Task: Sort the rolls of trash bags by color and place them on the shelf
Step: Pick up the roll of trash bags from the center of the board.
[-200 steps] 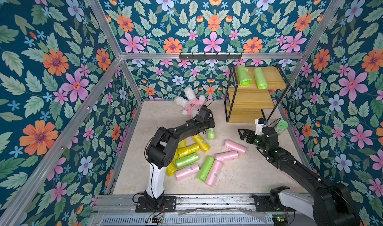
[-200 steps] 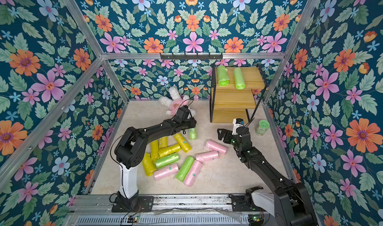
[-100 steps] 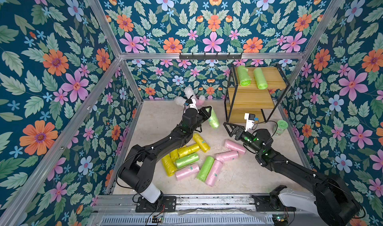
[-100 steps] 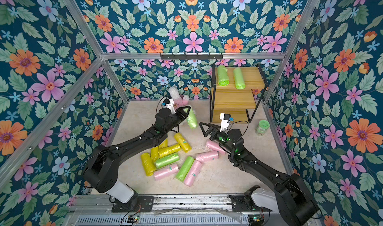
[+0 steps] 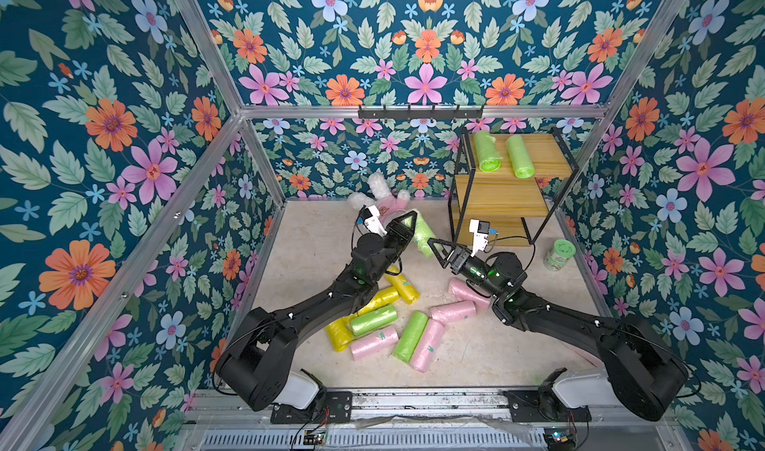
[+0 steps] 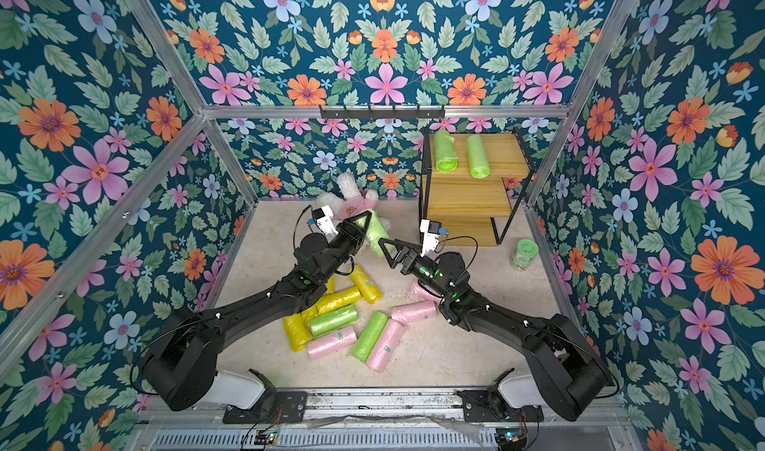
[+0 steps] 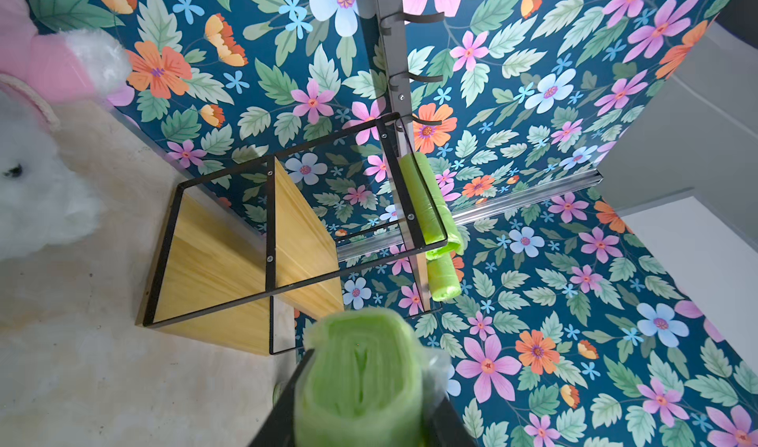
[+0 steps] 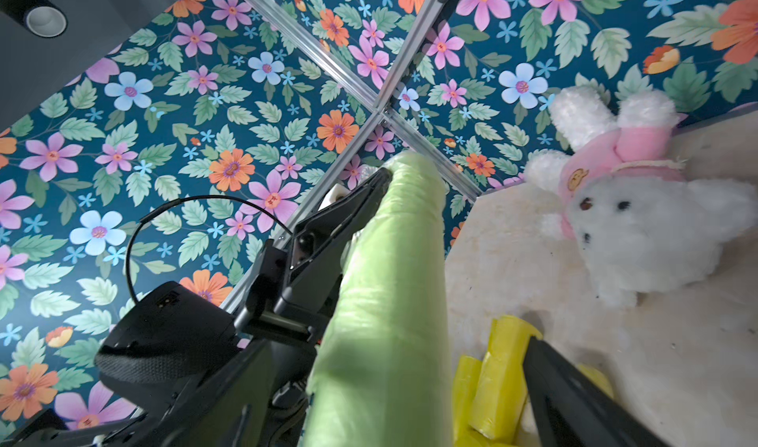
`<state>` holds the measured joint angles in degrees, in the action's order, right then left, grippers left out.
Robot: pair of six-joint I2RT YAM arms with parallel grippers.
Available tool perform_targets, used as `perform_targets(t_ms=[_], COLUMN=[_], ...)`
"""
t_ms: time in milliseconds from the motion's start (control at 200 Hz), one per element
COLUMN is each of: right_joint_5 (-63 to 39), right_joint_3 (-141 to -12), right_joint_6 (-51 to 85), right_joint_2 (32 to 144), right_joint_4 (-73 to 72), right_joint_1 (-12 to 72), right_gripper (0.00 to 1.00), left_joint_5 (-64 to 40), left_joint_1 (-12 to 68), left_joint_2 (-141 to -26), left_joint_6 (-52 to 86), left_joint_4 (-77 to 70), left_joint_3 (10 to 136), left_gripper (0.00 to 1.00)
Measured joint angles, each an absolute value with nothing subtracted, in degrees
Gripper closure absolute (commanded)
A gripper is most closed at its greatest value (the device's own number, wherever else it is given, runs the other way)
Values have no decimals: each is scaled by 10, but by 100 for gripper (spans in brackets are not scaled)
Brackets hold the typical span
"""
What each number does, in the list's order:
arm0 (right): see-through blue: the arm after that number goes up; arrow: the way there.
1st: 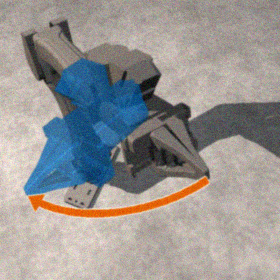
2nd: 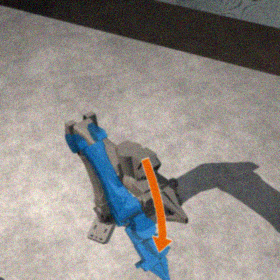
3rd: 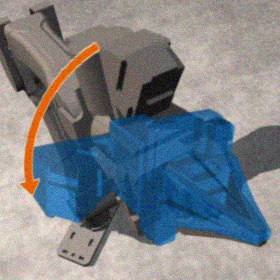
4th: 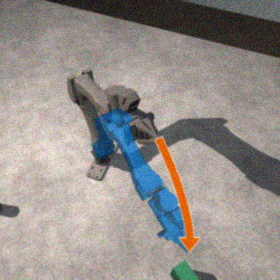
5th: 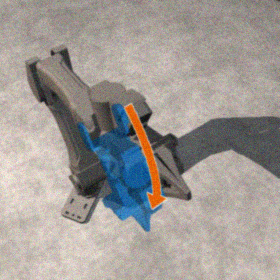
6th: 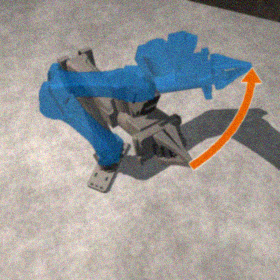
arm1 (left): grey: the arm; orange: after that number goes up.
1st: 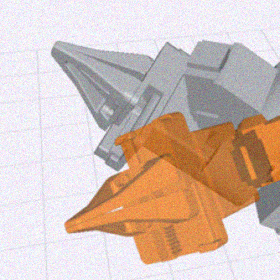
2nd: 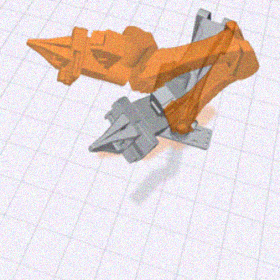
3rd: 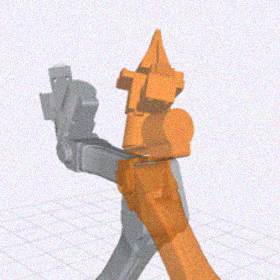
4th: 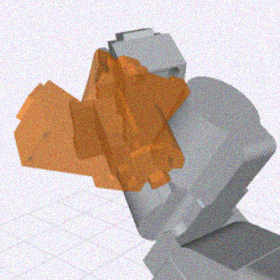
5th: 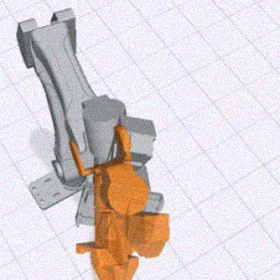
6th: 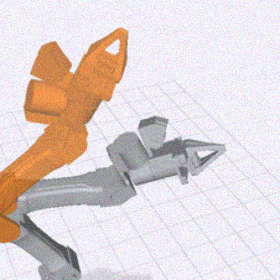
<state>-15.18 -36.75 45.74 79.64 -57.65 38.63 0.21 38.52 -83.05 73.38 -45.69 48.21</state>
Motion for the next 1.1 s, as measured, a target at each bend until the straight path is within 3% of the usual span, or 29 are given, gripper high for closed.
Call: perform_targets(t_ms=[315, 565, 795, 920, 1100], right_joint_5=[-166, -176, -177, -175, -168], right_joint_3=[-380, -386, -388, -389, -400], right_joint_6=[483, 498, 500, 500, 493], right_joint_2=[825, 839, 842, 836, 815], right_joint_4=[-606, -610, -610, -599, -558], right_joint_1=[395, 395, 395, 395, 392], right_gripper=[30, 31, 47, 54, 60], left_joint_5=[23, 24, 28, 28, 28], left_joint_1=[389, 390, 390, 390, 390], left_joint_2=[-844, -851, -854, -857, -856], left_joint_6=[762, 770, 769, 769, 761], left_joint_4=[-522, -548, -559, -567, -573], left_joint_3=[455, 453, 453, 452, 450], left_gripper=[64, 63, 61, 55, 37])
